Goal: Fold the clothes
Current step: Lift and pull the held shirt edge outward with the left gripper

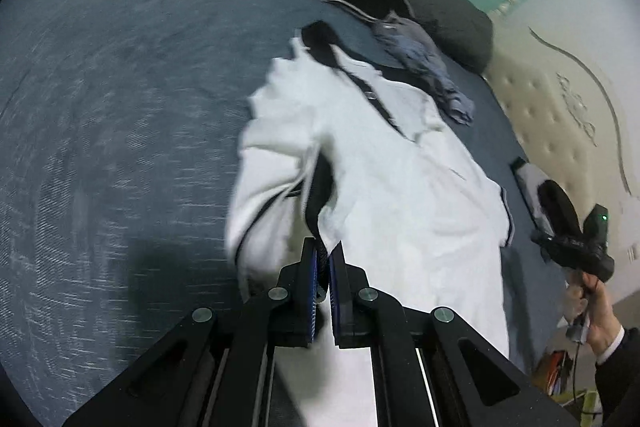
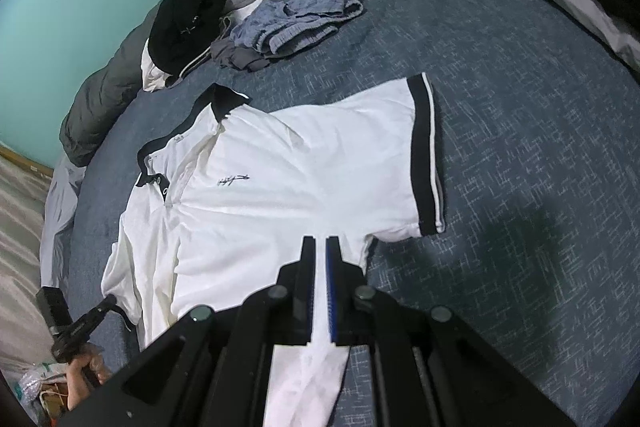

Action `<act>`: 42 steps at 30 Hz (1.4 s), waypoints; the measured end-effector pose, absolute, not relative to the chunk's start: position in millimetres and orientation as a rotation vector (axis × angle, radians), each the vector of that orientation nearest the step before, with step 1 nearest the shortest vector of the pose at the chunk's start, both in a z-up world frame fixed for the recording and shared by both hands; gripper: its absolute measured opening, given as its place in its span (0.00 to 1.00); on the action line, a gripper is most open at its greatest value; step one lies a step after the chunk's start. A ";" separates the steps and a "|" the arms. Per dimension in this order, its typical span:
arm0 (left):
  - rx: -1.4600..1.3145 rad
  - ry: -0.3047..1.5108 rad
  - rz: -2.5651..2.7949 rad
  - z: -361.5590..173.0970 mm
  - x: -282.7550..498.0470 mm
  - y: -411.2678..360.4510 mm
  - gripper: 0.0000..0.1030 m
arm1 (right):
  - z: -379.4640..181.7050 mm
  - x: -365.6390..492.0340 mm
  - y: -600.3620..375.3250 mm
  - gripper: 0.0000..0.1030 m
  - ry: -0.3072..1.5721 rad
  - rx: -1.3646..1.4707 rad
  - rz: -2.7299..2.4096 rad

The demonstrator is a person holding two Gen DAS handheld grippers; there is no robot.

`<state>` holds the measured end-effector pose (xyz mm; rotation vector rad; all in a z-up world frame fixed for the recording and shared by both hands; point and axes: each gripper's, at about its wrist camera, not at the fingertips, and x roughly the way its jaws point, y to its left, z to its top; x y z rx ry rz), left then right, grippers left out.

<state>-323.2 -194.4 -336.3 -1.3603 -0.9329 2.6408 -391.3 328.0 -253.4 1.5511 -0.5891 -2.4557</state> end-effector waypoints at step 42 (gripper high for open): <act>-1.311 -0.843 2.809 -325.2 -300.3 -240.0 0.01 | -264.9 -390.9 327.3 0.04 -0.626 1.567 -2.422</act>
